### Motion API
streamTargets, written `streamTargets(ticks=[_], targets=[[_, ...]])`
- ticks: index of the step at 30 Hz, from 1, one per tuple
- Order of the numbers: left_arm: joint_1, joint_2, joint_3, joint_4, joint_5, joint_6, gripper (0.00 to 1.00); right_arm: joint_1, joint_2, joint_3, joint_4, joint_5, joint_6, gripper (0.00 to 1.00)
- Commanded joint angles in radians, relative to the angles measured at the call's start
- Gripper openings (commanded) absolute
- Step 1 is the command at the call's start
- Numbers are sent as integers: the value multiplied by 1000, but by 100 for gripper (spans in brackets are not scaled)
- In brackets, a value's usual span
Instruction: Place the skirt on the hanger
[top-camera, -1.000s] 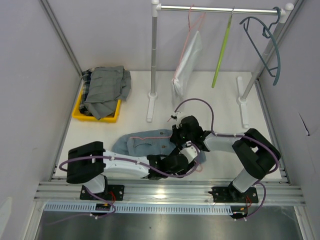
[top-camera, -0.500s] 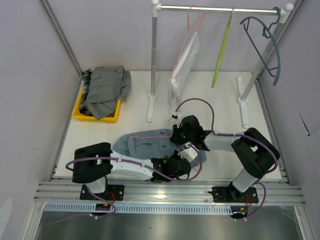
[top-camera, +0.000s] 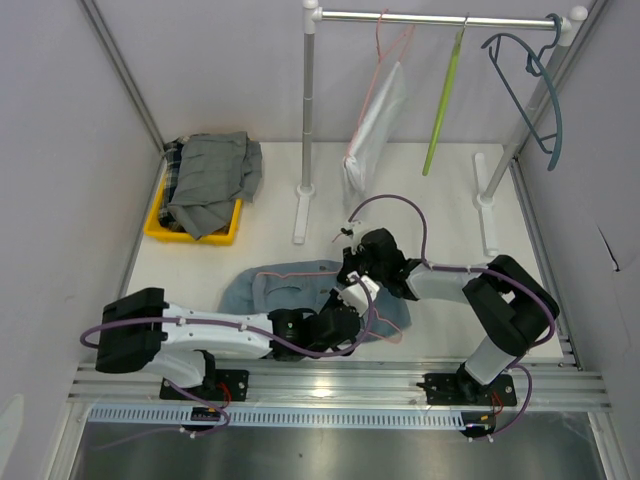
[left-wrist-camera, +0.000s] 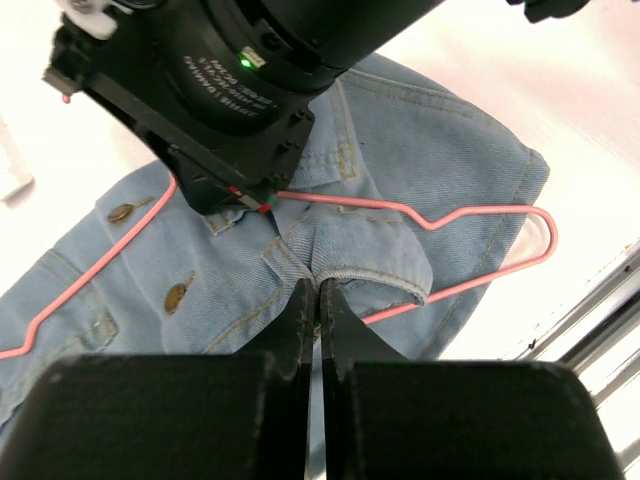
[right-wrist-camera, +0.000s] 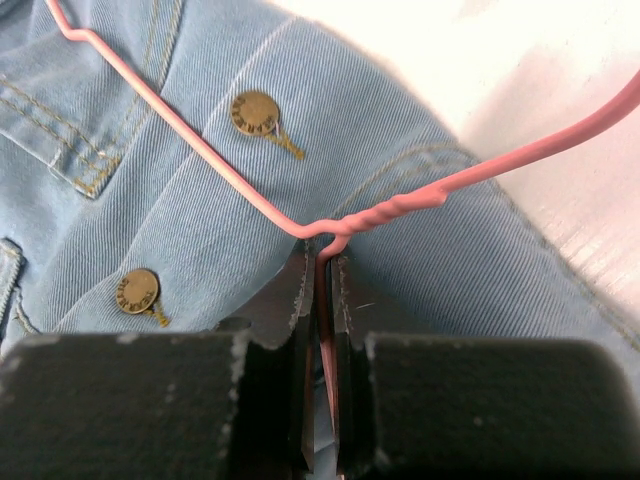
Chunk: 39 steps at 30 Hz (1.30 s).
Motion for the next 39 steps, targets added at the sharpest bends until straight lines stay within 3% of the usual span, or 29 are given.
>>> streamTargets(ticks=[1, 7, 16, 21, 25, 39], targets=[[2, -74, 69, -4, 3, 22, 0, 10, 20, 37, -19, 52, -35, 0], [65, -139, 107, -82, 63, 7, 0, 41, 35, 54, -41, 104, -54, 0], [159, -184, 211, -257, 383, 15, 0, 61, 38, 88, -71, 184, -84, 0], [166, -210, 158, -245, 615, 15, 0, 61, 0, 112, -82, 230, -106, 0], [168, -213, 72, -207, 773, -5, 0, 20, -25, 123, -68, 175, -133, 0], [168, -127, -16, -173, 881, -11, 0, -123, -65, 181, -51, 49, -236, 0]])
